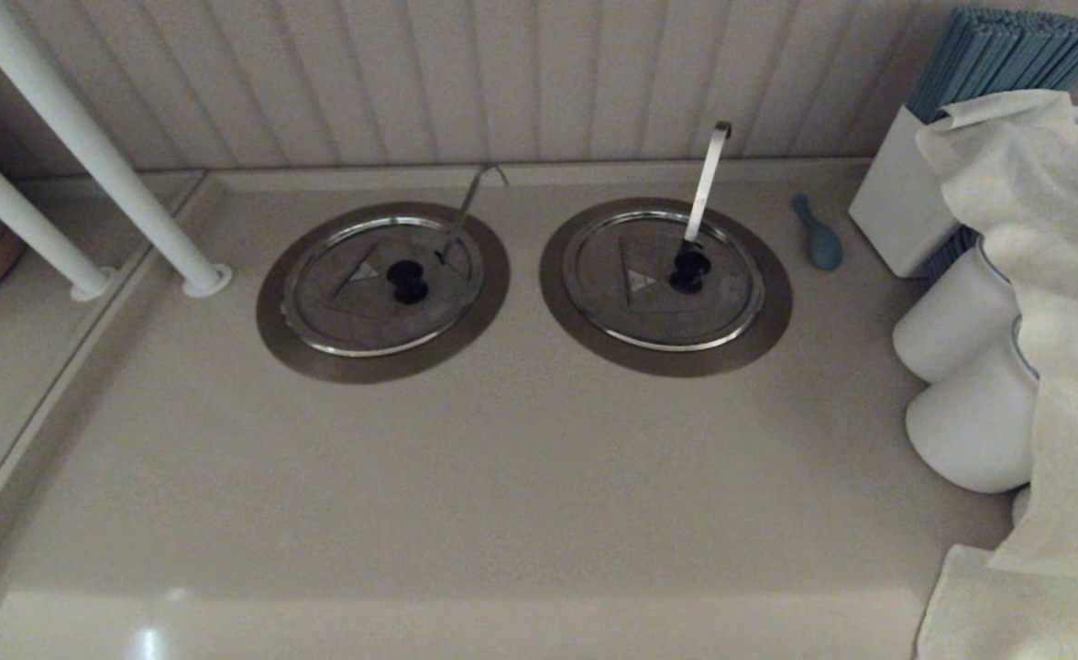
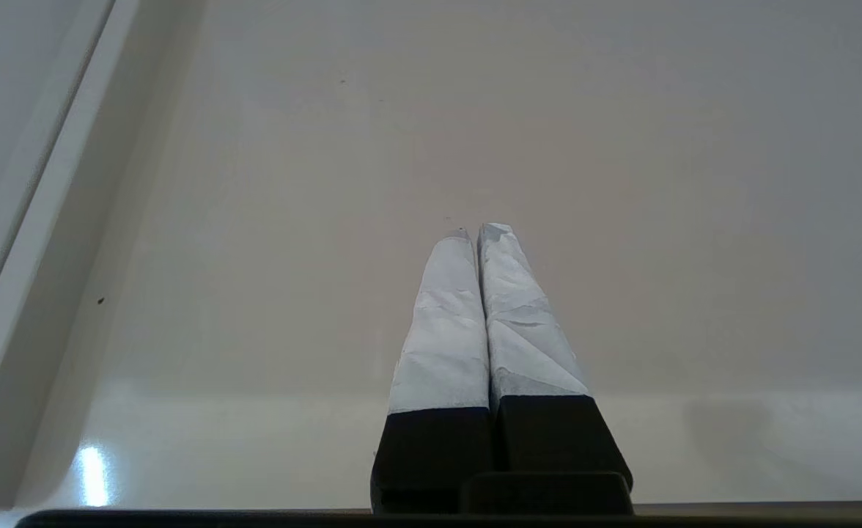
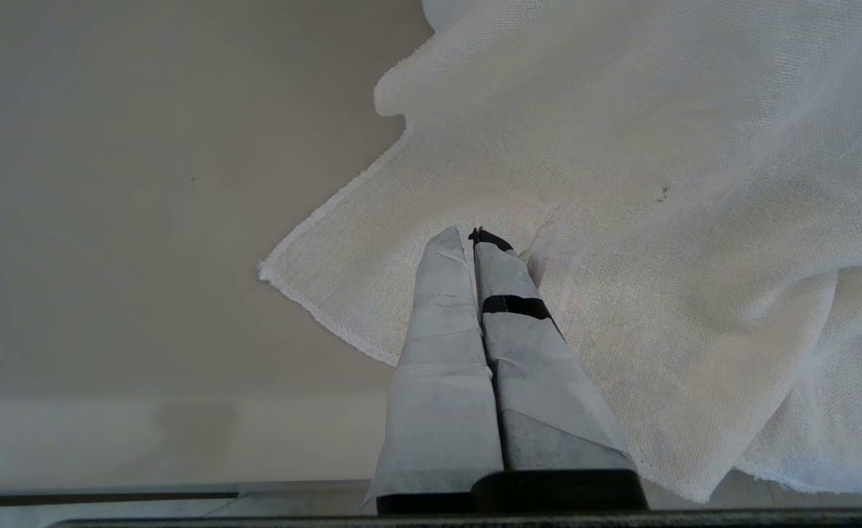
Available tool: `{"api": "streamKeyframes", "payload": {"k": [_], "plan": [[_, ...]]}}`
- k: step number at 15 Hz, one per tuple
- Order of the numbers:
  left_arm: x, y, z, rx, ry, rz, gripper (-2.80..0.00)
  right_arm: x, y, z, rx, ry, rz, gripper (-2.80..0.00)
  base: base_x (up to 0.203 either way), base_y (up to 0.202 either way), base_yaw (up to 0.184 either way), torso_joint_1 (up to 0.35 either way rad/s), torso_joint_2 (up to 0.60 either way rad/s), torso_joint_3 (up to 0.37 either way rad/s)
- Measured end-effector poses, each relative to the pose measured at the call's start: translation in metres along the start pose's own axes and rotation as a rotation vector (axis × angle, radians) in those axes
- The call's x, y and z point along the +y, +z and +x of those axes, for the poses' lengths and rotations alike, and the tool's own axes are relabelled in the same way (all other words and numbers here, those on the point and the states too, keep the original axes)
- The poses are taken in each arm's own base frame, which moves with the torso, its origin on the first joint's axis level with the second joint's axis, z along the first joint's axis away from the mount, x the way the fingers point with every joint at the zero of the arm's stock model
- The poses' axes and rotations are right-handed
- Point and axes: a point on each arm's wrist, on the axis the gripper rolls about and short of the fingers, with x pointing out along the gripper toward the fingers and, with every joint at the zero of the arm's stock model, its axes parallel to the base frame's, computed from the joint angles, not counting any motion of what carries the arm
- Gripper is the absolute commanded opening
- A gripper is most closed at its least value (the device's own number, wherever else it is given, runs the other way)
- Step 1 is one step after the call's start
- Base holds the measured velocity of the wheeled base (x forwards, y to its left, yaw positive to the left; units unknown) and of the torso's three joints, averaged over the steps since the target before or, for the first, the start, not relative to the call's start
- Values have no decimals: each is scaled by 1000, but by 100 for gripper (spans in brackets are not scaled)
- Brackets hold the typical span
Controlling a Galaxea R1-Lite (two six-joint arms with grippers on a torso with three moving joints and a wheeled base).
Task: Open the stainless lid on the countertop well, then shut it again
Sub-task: Open the lid
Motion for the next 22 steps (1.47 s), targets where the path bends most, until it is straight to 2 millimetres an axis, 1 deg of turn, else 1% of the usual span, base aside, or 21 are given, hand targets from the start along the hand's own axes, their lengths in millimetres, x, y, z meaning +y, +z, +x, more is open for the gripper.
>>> {"api": "streamKeyframes", "payload": {"k": [2, 6, 7, 9, 10, 11, 12, 13, 15, 16, 17, 19, 20, 21, 22], "plan": [[0, 0, 0, 1, 8, -18, -280, 0, 0, 0, 0, -1, 0, -280, 0, 0, 0, 0, 0, 0], [0, 1, 0, -7, 7, 24, -280, 0, 0, 0, 0, -1, 0, -280, 0, 0, 0, 0, 0, 0], [0, 9, -2, -44, 8, 24, -280, 0, 0, 0, 0, -1, 0, -280, 0, 0, 0, 0, 0, 0], [1, 49, -16, -196, 4, 24, -280, 0, 0, 0, 0, -1, 0, -280, 0, 0, 0, 0, 0, 0], [1, 75, -25, -278, -8, 28, -280, 0, 0, 0, 0, -2, 0, -280, 0, 0, 0, 0, 0, 0], [1, 98, -30, -319, -25, 33, -280, 0, 0, 0, 0, -2, 0, -280, 0, 0, 0, 0, 0, 0], [1, 121, -31, -342, -41, 34, -280, 0, 0, 0, 0, -1, 0, -280, 0, 0, 0, 0, 0, 0], [1, 147, -25, -344, -59, 29, -280, 0, 0, 0, 0, 0, 0, -280, 0, 0, 0, 0, 0, 0], [2, 199, 3, -308, -91, 3, -280, 0, 0, 0, 0, -1, 0, -280, 0, 0, 0, 0, 0, 0], [2, 220, 25, -267, -105, -10, -280, 0, 0, 0, 0, -1, 0, -280, 0, 0, 0, 0, 0, 0], [2, 241, 51, -217, -121, -24, -280, 0, 0, 0, 0, -1, 0, -280, 0, 0, 0, 0, 0, 0], [-3, 272, 106, -91, -160, -55, -280, 0, 0, 0, 0, -1, 0, -280, 0, 0, 0, 0, 0, 0], [-11, 279, 134, -5, -186, -72, -280, 0, 0, 0, 0, -2, 0, -280, 0, 0, 0, 0, 0, 0], [-21, 279, 160, 78, -214, -87, -280, 0, 0, 0, 0, -2, 0, -280, 0, 0, 0, 0, 0, 0], [-34, 275, 187, 156, -240, -94, -280, 0, 0, 0, 0, -1, 0, -280, 0, 0, 0, 0, 0, 0]]}}
